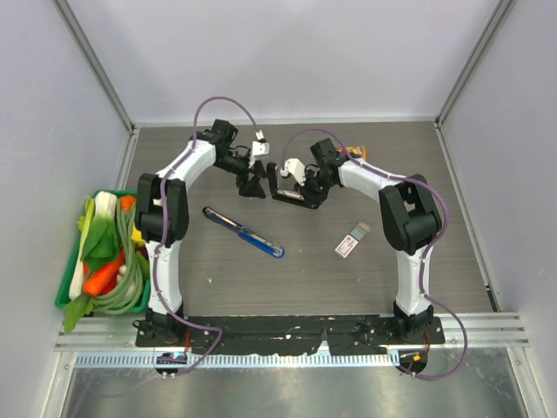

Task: Load the staples into the stapler
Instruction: Close the stapler at the center of the board.

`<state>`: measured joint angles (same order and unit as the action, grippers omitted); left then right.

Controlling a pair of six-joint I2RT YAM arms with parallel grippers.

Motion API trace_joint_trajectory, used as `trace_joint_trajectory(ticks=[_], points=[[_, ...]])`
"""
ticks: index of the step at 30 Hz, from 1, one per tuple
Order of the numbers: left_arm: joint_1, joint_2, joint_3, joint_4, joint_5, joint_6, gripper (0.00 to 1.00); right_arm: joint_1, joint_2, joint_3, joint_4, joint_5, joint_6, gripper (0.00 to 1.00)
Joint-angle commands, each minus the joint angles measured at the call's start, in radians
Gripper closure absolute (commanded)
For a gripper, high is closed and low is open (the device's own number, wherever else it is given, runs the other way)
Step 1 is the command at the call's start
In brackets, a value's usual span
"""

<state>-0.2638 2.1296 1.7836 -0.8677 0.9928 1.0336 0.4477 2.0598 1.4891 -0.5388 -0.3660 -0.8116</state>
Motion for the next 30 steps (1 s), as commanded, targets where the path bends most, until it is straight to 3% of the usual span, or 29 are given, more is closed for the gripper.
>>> trace_joint_trajectory(ticks=[1, 4, 8, 11, 18, 22, 24, 26, 30], points=[[-0.023, 0.026, 0.048, 0.035, 0.013, -0.021, 0.19, -0.001, 0.036, -0.056, -0.095, 0.010, -0.034, 0.83], [-0.023, 0.047, 0.076, 0.087, 0.030, -0.116, 0.27, -0.007, 0.026, -0.062, -0.096, -0.010, -0.032, 0.83], [-0.026, 0.062, 0.085, 0.145, 0.024, -0.178, 0.50, -0.009, 0.023, -0.062, -0.095, -0.022, -0.029, 0.82], [-0.026, 0.066, 0.071, 0.159, 0.020, -0.190, 0.61, -0.010, 0.019, -0.066, -0.095, -0.030, -0.031, 0.82], [-0.031, 0.076, 0.065, 0.162, 0.026, -0.193, 0.75, -0.020, 0.017, -0.063, -0.095, -0.043, -0.029, 0.82], [-0.040, 0.085, 0.069, 0.154, 0.027, -0.196, 0.74, -0.023, 0.011, -0.059, -0.095, -0.054, -0.021, 0.82], [-0.041, 0.087, 0.068, 0.153, 0.029, -0.199, 0.53, -0.024, 0.010, -0.059, -0.095, -0.057, -0.021, 0.82], [-0.041, 0.087, 0.068, 0.157, 0.029, -0.204, 0.42, -0.026, 0.010, -0.061, -0.096, -0.054, -0.023, 0.82], [-0.045, 0.085, 0.051, 0.194, 0.023, -0.234, 0.41, -0.027, 0.013, -0.059, -0.101, -0.062, -0.026, 0.82]])
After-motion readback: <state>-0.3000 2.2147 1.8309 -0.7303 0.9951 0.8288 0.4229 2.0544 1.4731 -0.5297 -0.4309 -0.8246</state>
